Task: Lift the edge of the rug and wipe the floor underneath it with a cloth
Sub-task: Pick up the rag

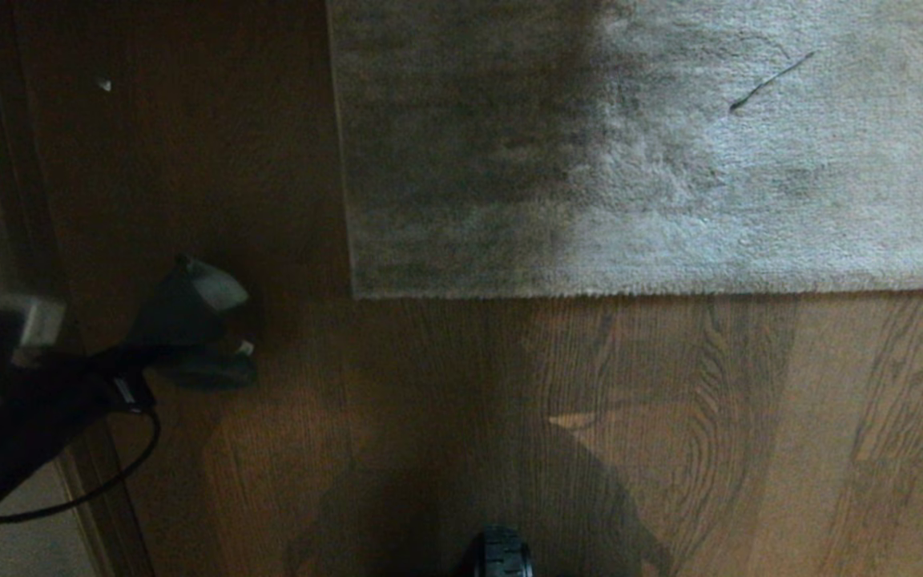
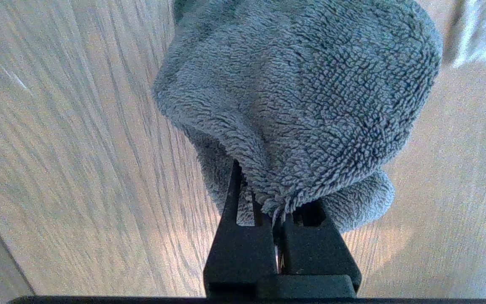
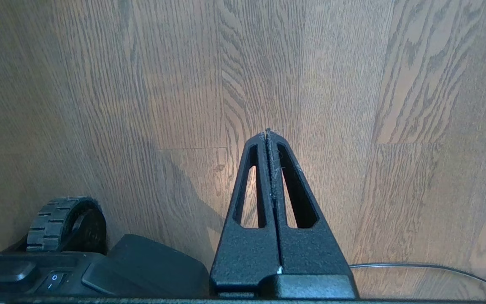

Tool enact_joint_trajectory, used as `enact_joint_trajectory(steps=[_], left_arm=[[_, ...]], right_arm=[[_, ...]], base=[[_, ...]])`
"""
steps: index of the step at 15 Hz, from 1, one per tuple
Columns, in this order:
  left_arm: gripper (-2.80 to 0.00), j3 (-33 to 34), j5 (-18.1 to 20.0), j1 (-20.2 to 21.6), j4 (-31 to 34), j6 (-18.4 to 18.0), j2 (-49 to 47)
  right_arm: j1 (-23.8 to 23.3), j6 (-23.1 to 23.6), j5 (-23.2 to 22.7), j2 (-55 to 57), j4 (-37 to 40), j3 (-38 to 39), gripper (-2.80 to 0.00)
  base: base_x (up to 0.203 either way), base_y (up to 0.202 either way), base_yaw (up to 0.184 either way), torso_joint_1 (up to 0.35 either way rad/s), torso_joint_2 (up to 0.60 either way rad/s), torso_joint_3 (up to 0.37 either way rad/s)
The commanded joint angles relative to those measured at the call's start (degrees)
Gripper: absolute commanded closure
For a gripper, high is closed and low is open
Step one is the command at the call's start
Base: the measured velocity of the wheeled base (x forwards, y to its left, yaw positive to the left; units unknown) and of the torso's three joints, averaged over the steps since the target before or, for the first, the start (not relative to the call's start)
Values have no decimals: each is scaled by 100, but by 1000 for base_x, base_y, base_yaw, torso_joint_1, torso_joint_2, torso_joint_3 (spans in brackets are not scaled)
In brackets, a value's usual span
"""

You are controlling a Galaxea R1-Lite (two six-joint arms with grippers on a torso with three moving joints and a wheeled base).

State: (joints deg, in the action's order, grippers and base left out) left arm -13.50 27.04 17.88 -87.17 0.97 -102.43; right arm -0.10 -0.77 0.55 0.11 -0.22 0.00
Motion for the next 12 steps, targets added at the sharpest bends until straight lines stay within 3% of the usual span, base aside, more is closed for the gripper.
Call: enact_joint_trajectory(steps=[1, 8, 12], left_arm=[[0, 22, -4, -21, -151, 12, 521], [0, 199, -145, -462, 2174, -45, 2252], [0, 651, -772, -1108, 3546, -109, 3343]], right_arm=[[1, -2, -2, -2, -4, 0, 0], [1, -2, -2, -2, -4, 0, 0], [1, -2, -2, -2, -4, 0, 0]], base=[[0, 0, 0, 0, 0, 0], [0, 0, 0, 0, 0, 0], [0, 0, 0, 0, 0, 0]])
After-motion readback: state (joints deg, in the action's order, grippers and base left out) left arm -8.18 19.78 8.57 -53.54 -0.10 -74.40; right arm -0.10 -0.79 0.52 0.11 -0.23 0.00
